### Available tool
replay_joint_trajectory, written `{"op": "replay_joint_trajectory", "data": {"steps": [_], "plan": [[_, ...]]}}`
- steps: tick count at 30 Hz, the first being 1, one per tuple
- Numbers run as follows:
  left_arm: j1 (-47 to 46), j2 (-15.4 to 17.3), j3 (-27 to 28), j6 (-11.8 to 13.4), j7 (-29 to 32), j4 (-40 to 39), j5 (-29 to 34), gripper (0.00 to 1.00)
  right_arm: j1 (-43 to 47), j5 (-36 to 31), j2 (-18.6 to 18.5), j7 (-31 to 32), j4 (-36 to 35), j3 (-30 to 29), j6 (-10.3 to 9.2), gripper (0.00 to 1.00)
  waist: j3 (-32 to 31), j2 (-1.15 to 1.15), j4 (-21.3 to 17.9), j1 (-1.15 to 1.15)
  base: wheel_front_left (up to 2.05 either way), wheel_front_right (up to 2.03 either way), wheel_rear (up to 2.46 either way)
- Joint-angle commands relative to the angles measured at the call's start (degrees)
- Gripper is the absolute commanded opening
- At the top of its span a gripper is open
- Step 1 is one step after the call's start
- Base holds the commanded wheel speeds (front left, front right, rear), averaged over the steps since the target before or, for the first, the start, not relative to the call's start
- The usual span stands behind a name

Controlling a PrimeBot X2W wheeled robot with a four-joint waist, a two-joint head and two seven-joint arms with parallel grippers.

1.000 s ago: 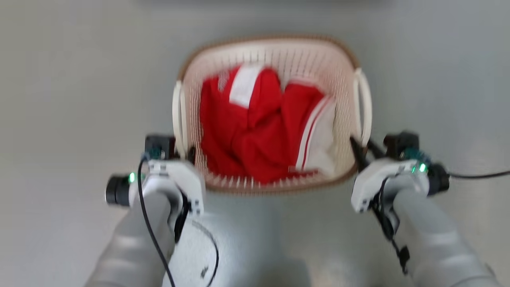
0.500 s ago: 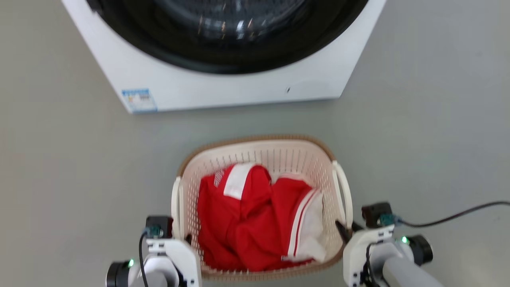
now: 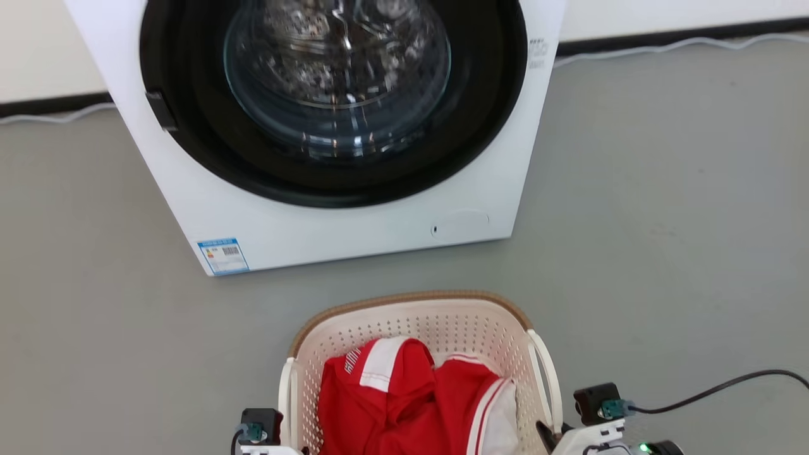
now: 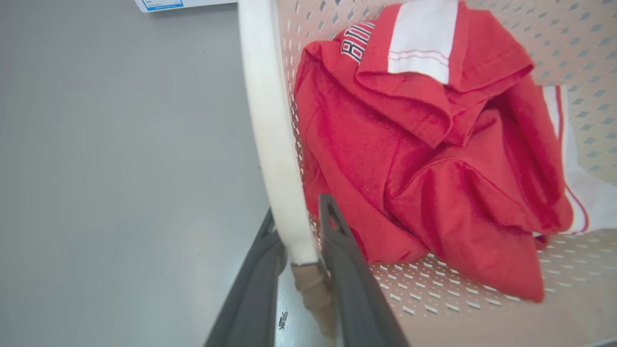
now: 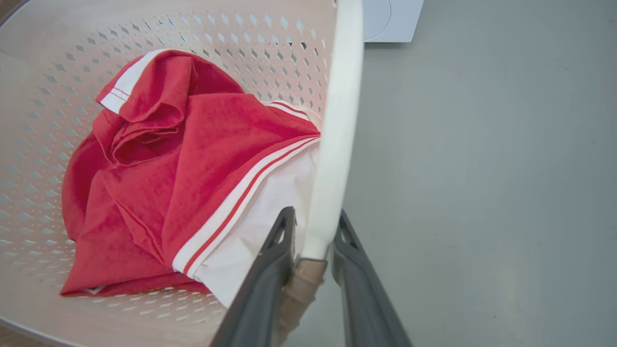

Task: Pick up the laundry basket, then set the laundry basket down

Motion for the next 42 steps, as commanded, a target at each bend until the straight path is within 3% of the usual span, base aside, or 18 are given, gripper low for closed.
{"op": "replay_joint_trajectory", "data": {"steps": [1,16,42], "plan": [[-0.59,1.14,0.56,0.60,-0.05,-0.60,0.26,0.00,-0.98,0.25,0.37,-0.71,-1.09,1.40,0.87,0.00,-0.96,0.00,0.46,0.00,0.00,0.00,0.00],[-0.08,1.14,-1.47,1.67,0.29,0.02,-1.61,0.00,-0.94,3.15,0.37,-2.19,2.32,2.26,0.87,0.00,-3.45,0.00,4.03,0.00,0.00,0.00,0.00],[-0.37,1.14,-3.80,1.93,-0.12,0.32,-4.63,0.00,-2.41,4.65,0.37,-2.92,4.41,3.90,0.87,0.00,-3.45,0.00,4.39,0.00,0.00,0.00,0.00]]}}
